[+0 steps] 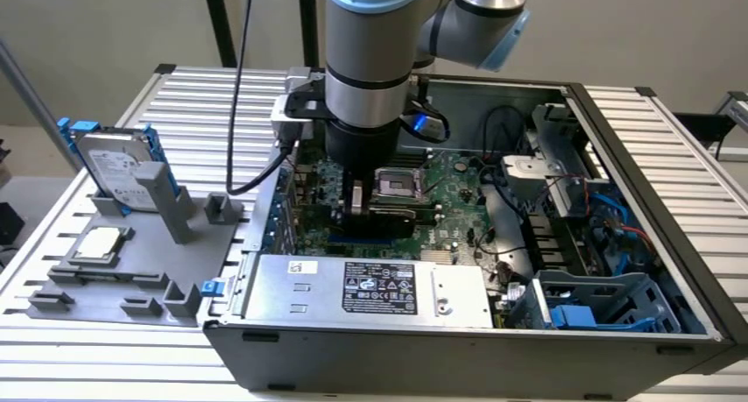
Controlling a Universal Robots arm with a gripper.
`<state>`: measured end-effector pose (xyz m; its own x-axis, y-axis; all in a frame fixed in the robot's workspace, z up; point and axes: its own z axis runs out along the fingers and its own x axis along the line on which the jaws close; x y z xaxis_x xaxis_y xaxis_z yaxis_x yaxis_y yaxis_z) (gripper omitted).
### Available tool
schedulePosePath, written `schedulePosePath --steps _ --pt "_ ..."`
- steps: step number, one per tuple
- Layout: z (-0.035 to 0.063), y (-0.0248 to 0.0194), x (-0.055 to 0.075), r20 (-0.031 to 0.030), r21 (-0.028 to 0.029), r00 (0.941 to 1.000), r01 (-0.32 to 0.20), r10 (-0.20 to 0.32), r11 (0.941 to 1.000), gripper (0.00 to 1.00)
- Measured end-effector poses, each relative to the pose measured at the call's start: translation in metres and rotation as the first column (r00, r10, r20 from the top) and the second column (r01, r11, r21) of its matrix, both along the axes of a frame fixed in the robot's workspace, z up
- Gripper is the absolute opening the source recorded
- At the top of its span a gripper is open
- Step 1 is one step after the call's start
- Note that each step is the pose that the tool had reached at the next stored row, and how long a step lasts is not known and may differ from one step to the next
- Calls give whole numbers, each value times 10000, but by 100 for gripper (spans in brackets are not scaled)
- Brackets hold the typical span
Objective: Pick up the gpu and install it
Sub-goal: 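Insert the gpu into the slot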
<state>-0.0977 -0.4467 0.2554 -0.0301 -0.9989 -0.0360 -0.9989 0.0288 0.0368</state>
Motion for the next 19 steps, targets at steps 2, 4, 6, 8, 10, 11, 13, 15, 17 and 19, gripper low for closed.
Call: schedulePosePath --steps 2,4,6,8,10,11,13,15,17,19 --pt "1 0 -3 0 -1 10000 1 -1 10000 27" --pt "2 0 -10 -1 -3 10000 1 -1 10000 27" --pt "0 0 -15 -2 -3 10000 0 0 10000 27" --pt "-3 0 -17 -5 -8 10000 1 -1 10000 27" --pt "-8 -1 -18 -8 -14 10000 2 -2 10000 27" --pt "-10 -2 -18 -9 -17 10000 2 -2 10000 27" --pt "-17 -3 -18 -10 -24 10000 3 -3 10000 27" --pt "-25 -5 -18 -12 -28 10000 2 -2 10000 27" --pt "-34 -7 -18 -13 -29 10000 2 -2 10000 27" --pt "-42 -8 -18 -15 -31 10000 2 -2 10000 27"
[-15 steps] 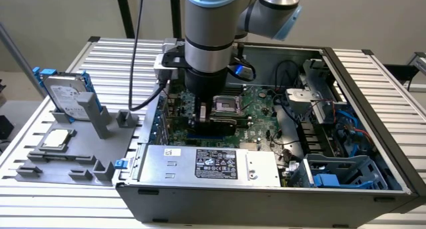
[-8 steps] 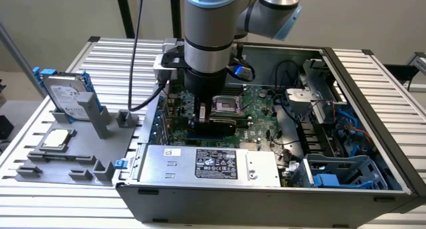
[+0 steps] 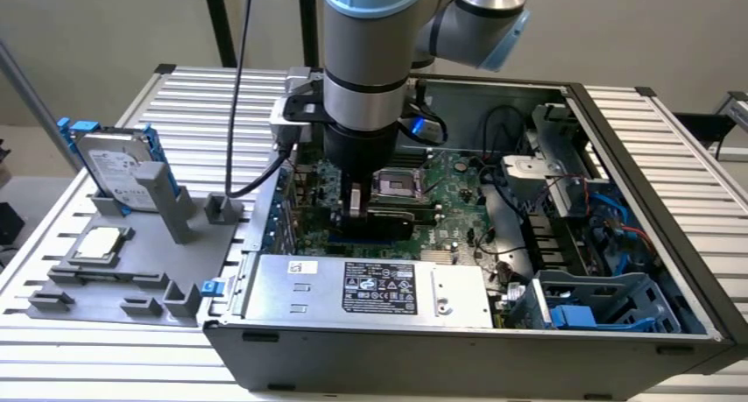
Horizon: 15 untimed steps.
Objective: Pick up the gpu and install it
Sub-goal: 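Insert the gpu into the slot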
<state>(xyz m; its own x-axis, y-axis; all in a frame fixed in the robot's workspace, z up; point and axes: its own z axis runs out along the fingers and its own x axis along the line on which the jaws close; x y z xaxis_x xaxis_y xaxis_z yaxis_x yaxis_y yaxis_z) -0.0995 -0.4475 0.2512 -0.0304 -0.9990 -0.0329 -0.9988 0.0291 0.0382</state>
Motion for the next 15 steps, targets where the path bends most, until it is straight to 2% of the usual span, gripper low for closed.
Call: schedulePosePath --steps 15 --pt "-33 2 1 -7 -2 10000 -1 1 10000 27"
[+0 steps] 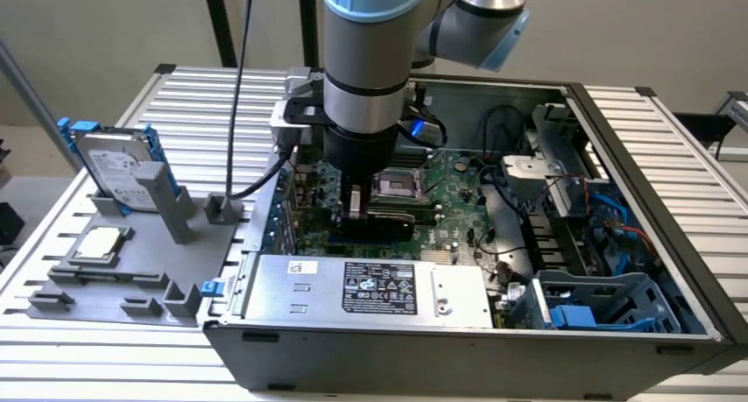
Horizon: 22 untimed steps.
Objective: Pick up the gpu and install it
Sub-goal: 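Insert the gpu into the slot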
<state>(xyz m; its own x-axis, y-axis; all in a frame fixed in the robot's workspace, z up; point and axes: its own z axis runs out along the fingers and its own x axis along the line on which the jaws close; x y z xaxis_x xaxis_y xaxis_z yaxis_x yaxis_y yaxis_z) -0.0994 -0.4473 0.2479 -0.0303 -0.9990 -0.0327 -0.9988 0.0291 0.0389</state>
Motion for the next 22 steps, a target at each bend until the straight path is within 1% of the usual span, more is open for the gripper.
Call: schedulePosePath --steps 3,8,16,22 --pt "1 11 -1 -1 -5 10000 1 -1 10000 27" --pt "0 49 0 -13 -11 10000 0 0 10000 27" --pt "-9 48 -7 -12 -10 10000 0 0 10000 27" --pt "-39 47 -10 -9 -12 10000 0 0 10000 27"
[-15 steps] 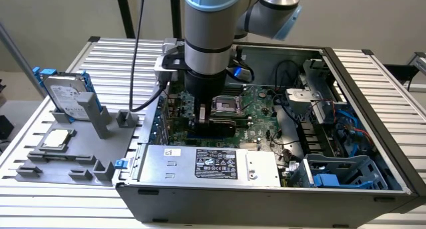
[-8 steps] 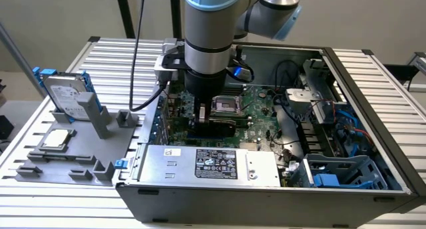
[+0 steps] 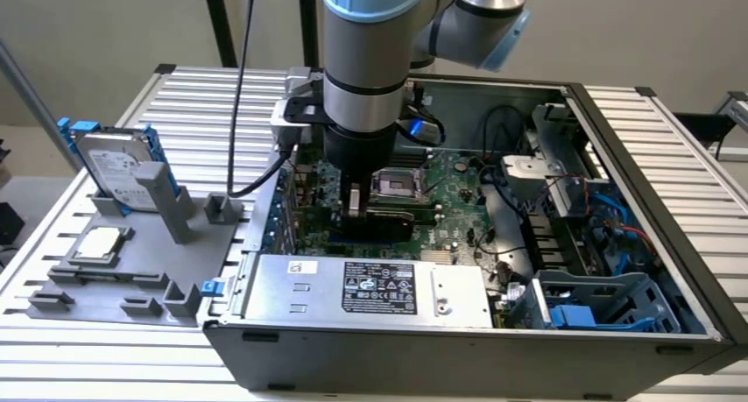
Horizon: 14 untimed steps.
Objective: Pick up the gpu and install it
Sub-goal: 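Insert the gpu into the slot, then press down on the gpu until it lock into place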
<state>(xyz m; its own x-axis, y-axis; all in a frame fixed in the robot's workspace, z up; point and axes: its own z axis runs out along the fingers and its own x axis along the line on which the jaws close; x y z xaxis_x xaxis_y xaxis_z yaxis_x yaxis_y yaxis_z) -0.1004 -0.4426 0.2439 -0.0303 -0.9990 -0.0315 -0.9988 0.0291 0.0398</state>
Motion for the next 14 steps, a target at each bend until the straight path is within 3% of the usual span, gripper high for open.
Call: schedulePosePath --steps 7,10,12,14 --pt "-12 0 0 5 -2 10000 1 -1 10000 27" --pt "-8 5 -3 6 36 10000 9 -9 10000 28" --pt "60 0 -2 -3 4 10000 4 -4 10000 33" --pt "147 1 -1 -3 6 10000 2 -2 10000 33"
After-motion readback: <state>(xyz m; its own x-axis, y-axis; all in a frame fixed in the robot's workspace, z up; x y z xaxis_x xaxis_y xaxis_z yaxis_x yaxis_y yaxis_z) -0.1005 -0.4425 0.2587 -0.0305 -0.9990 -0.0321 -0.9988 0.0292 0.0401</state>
